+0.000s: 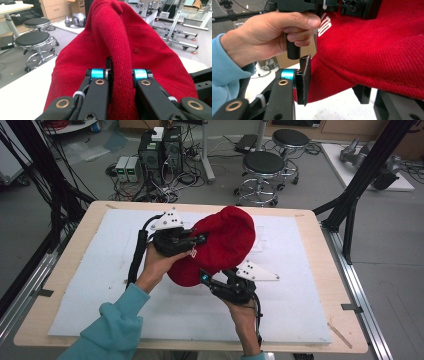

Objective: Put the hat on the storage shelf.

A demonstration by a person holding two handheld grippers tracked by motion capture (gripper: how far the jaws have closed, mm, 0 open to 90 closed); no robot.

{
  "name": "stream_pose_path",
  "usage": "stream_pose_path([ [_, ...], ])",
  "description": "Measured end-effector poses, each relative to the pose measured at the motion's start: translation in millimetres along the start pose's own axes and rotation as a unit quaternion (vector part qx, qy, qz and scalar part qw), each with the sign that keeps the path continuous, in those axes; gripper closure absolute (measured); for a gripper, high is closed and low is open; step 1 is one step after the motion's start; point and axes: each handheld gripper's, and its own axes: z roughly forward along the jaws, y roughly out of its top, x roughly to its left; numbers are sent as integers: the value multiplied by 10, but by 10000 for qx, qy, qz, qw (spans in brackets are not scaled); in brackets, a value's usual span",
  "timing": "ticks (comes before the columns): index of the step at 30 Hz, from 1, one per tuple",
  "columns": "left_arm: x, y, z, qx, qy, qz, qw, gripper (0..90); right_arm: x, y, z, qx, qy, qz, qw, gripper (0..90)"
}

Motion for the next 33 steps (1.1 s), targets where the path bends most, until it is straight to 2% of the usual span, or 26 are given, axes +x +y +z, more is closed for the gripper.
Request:
stream_pose_path([
  [5, -1, -12, 6, 18, -71, 23, 10000, 871, -36, 13, -19, 52, 169, 329, 9993, 702],
  [7, -7, -11, 4, -1, -107, 24, 9999, 870, -36, 23, -23, 76, 216, 384, 9990, 749],
  [10, -1, -11, -3, -10, -113, 34, 9999, 869, -28, 44, -16, 140, 246, 314, 9991, 781],
  [16, 6, -24, -9, 9, -156, 36, 9999, 864, -24, 67, -14, 230, 336, 355, 9985, 816],
  [21, 17, -35, -11, 136, -186, -24, 9997, 829, -6, 74, -13, 293, 400, 350, 9982, 825],
  [23, 16, -37, -14, 164, -203, 35, 9997, 814, -5, 79, -9, 309, 416, 318, 9981, 826],
  [27, 19, -38, -25, 276, -136, 101, 9995, 668, -2, 97, -7, 409, 371, 245, 9982, 827],
  [30, 30, -41, -33, 289, -64, 87, 9995, 486, -19, 100, -24, 439, 297, 295, 9982, 826],
  [33, 48, -50, -47, 251, 75, 19, 9997, 247, -44, 101, -53, 414, 262, 334, 9982, 827],
])
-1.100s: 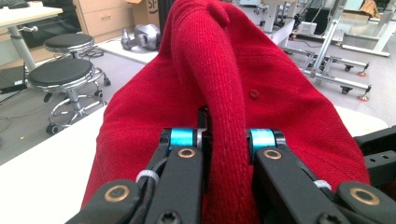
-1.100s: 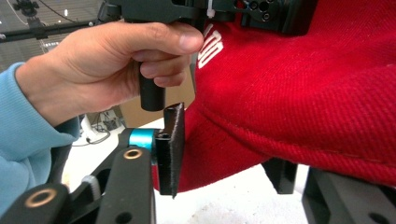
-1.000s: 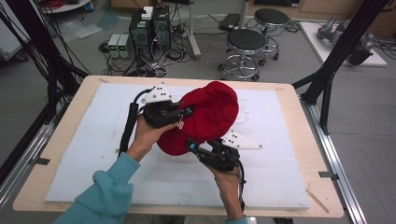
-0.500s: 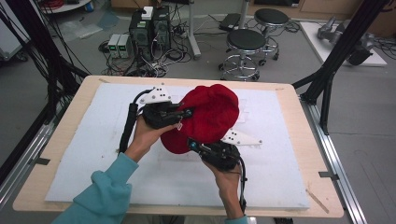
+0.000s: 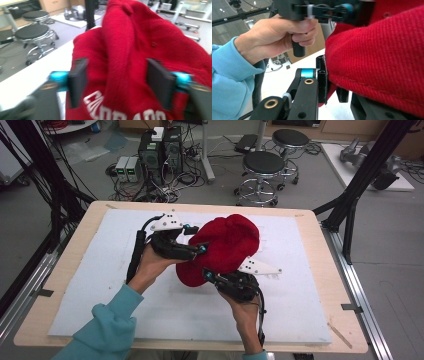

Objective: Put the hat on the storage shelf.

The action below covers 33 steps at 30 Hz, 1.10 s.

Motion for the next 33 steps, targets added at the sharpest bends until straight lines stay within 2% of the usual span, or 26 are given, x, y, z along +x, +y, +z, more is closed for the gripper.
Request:
stream_pose_path([
  [1, 7, -6, -6, -3, 25, -5, 10000, 176, -6, 1, -6, -5, -35, -29, 10000, 827],
  [2, 12, -12, -16, 0, 38, -10, 10000, 154, -9, 2, -16, 23, -52, -40, 10000, 826],
  [10, 41, -37, -108, -55, 21, 72, 10000, 154, -31, 22, -65, 69, -190, -116, 9997, 826],
  [14, 62, -98, -219, 57, 225, 296, 9993, 154, -57, 56, -96, 99, -305, -214, 9993, 826],
  [15, 74, -123, -245, 64, 250, 290, 9992, 156, -72, 71, -109, 99, -328, -249, 9991, 826],
  [17, 127, -210, -339, 100, 305, 261, 9991, 155, -104, 111, -139, 104, -418, -310, 9986, 826],
  [23, 300, -514, -648, 154, 666, 116, 9976, 156, -243, 255, -258, 90, -798, -460, 9957, 826],
  [27, 401, -705, -857, 68, 868, -56, 9962, 156, -345, 334, -323, 76, -1052, -517, 9931, 826],
  [33, 499, -949, -1114, -64, 1102, -234, 9936, 156, -475, 438, -372, 118, -1280, -571, 9901, 826],
])
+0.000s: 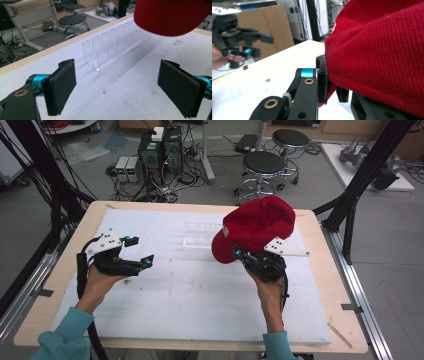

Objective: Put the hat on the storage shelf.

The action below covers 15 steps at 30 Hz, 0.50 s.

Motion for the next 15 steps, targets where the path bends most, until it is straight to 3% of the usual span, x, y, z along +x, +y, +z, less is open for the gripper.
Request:
stream_pose_path([
  [7, 73, -286, -155, -113, 165, -10, 9998, 156, -119, 92, 15, 125, -198, -131, 9996, 826],
  [15, 108, -693, -272, -209, 396, -175, 9988, 156, -290, 216, 79, 309, -591, -353, 9971, 826],
])
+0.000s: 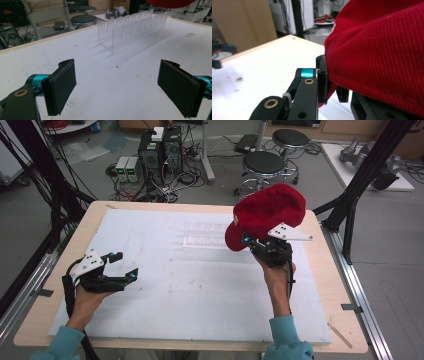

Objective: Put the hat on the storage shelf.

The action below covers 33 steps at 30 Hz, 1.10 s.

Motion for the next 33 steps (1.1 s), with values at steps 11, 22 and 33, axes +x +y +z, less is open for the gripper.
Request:
stream_pose_path([
  [11, 43, -295, -142, -280, 399, -140, 9987, 156, -145, 98, 282, 387, -479, -489, 9969, 825],
  [22, 33, -370, -135, -572, 511, -210, 9968, 154, -253, 28, 465, 703, -669, -610, 9934, 825],
  [33, 7, -418, -127, -809, 606, -207, 9947, 155, -299, -79, 660, 983, -704, -650, 9905, 825],
])
